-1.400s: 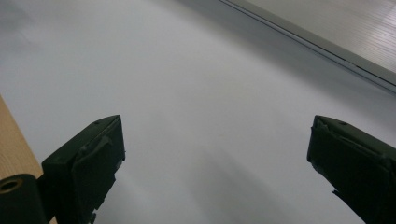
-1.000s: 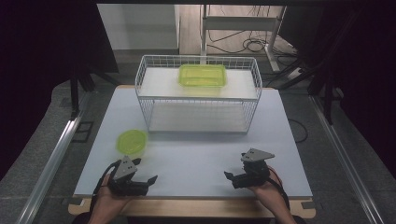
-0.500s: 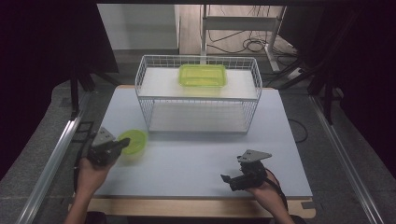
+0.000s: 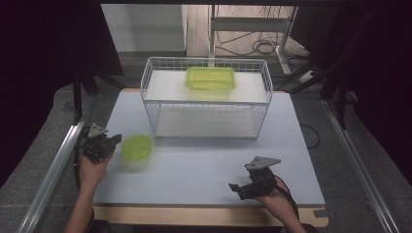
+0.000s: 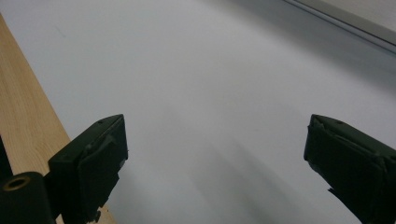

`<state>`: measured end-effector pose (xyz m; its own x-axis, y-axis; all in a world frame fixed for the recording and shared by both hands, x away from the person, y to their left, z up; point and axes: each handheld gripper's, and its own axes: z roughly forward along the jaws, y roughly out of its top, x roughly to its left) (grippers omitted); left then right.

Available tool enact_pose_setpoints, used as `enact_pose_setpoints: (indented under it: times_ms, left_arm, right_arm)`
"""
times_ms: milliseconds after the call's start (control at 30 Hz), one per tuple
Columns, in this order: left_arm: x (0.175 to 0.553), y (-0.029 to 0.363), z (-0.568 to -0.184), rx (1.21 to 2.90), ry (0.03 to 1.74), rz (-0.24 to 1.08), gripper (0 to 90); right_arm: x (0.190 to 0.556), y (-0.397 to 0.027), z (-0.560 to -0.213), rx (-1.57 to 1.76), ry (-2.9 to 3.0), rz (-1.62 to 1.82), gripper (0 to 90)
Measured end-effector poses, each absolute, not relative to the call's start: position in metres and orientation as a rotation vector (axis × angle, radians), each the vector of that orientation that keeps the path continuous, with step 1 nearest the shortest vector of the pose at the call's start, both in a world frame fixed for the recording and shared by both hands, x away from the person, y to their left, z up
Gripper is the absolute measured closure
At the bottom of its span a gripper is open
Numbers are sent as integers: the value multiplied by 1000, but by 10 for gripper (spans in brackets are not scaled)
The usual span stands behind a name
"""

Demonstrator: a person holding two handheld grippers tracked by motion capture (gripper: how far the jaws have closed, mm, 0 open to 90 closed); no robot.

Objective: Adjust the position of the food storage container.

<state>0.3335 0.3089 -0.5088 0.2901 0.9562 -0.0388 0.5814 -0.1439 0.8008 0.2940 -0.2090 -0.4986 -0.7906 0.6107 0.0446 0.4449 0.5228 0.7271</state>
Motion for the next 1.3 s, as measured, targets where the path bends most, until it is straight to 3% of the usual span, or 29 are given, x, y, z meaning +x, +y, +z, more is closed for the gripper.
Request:
enact_pose_setpoints:
  times_ms: [667,1300]
  left_arm:
    - [329,284,-515,1888,1353,623,899]
    - [319,200,-507,2027,1151,554,899]
  right_arm:
    - [291,-202,-503,844,2610,1074,69]
    - [291,-201,-506,847,2632,1038,69]
